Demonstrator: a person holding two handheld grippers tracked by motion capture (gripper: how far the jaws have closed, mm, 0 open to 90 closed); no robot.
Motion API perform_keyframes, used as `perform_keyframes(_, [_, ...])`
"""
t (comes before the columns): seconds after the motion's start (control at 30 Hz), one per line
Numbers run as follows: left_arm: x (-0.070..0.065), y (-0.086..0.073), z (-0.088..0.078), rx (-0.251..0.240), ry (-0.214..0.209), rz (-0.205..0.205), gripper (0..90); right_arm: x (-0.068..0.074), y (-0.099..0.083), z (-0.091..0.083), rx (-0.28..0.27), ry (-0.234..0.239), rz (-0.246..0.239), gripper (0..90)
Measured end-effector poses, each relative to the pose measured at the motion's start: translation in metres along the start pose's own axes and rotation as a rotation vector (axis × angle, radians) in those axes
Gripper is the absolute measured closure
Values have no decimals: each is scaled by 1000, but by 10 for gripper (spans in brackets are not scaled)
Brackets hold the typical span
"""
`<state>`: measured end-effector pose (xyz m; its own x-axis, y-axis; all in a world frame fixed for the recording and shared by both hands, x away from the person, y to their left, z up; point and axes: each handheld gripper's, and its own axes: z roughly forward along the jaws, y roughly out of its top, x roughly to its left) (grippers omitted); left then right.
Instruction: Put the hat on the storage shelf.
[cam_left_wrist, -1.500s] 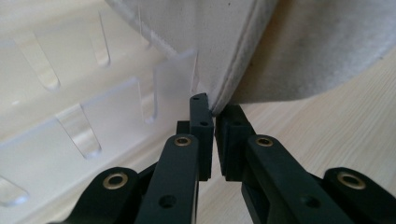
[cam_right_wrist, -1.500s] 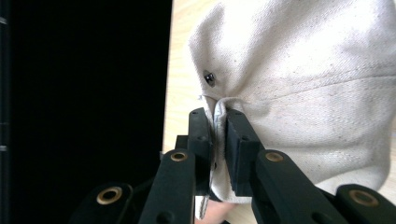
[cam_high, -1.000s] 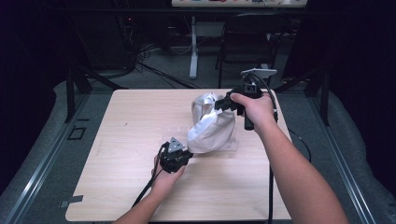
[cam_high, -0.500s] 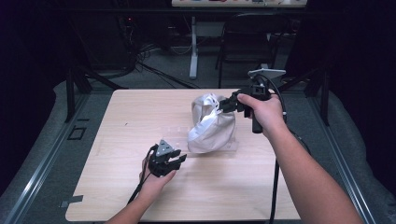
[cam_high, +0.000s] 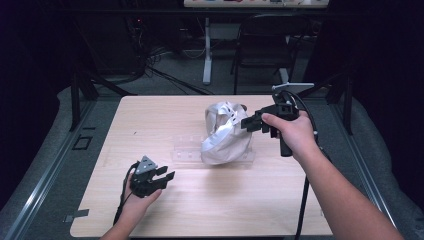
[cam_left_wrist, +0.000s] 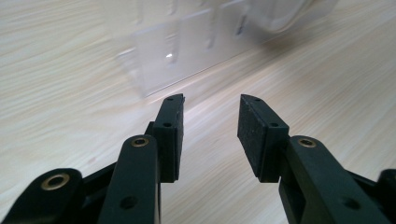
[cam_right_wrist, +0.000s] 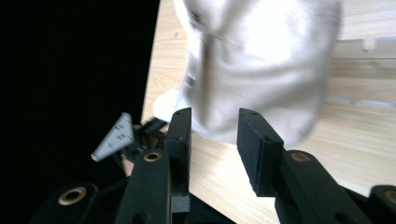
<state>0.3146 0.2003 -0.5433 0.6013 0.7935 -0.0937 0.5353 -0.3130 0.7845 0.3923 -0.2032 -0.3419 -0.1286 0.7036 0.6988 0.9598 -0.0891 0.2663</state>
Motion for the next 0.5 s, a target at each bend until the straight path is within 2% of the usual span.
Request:
perform_keyframes(0.17, [18,-9,-11,-11,11,-68,602,-12,-17,1,17,-38,-35,653])
perform_keyframes(0.27, [24,-11,-12,-14,14,-100,600,-22,-27,5,18,-68,-43,648])
perform_keyframes(0.37, [26,-12,-9,-3,20,-106,594,-33,-38,12,19,-113,-81,638])
perform_keyframes(0.5, [27,-14,-5,22,36,-91,580,-49,-55,24,27,-150,-99,623])
